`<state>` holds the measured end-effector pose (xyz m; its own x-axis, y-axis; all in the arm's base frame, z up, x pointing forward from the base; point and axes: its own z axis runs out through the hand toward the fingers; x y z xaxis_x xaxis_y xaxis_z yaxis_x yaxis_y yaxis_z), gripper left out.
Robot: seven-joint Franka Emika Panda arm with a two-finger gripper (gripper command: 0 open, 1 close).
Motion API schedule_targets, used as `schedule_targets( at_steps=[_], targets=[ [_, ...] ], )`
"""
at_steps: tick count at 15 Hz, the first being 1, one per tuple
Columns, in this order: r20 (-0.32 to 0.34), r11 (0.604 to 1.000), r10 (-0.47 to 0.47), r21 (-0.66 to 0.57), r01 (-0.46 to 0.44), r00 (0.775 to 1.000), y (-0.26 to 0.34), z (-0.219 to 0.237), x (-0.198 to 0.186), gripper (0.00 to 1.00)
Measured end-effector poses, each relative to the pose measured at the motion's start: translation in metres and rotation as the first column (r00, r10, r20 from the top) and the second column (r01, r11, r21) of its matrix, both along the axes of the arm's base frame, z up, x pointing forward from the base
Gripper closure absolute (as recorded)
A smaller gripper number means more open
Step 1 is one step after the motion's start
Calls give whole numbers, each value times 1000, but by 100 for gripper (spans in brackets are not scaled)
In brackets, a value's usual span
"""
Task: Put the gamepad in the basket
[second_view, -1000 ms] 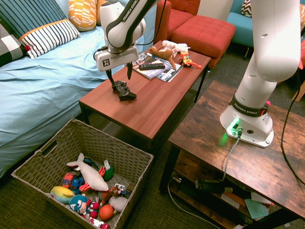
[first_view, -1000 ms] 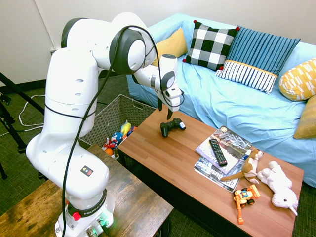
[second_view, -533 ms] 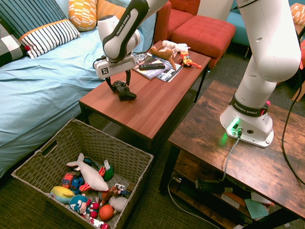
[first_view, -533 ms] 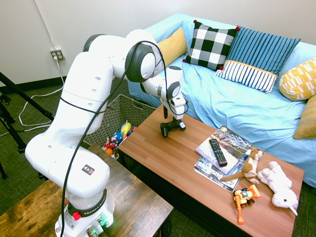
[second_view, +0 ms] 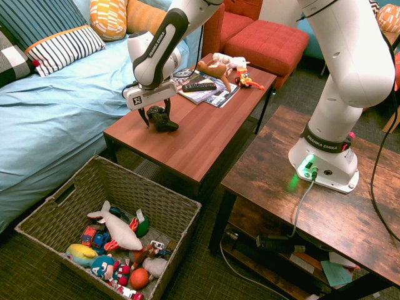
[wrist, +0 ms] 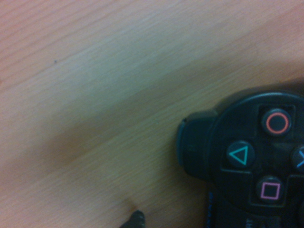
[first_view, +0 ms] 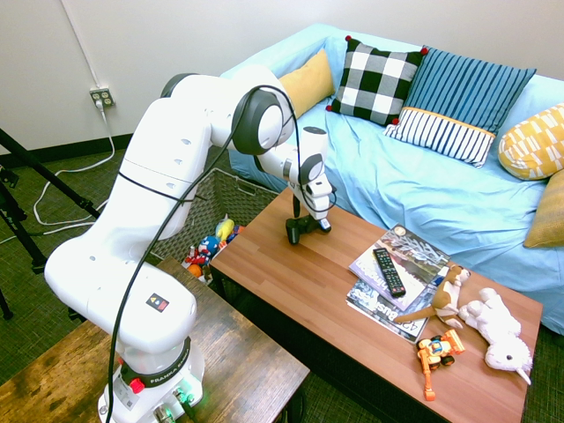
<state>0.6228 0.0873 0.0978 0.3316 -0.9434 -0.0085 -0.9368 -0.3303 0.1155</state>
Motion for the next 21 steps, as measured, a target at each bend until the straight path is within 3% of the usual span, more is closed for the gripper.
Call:
schedule_targets(
  at_steps=[7,11,17,21],
  targets=[
    [3,1000,20,21,-20,1000,-6,4,2,100],
    [75,992,120,20,-122,990,20,64,4,100],
    [142,940,341,-82,-332,929,172,168,-48,100],
    [89,877,471,-157,-455,878,285,158,-97,100]
  ],
)
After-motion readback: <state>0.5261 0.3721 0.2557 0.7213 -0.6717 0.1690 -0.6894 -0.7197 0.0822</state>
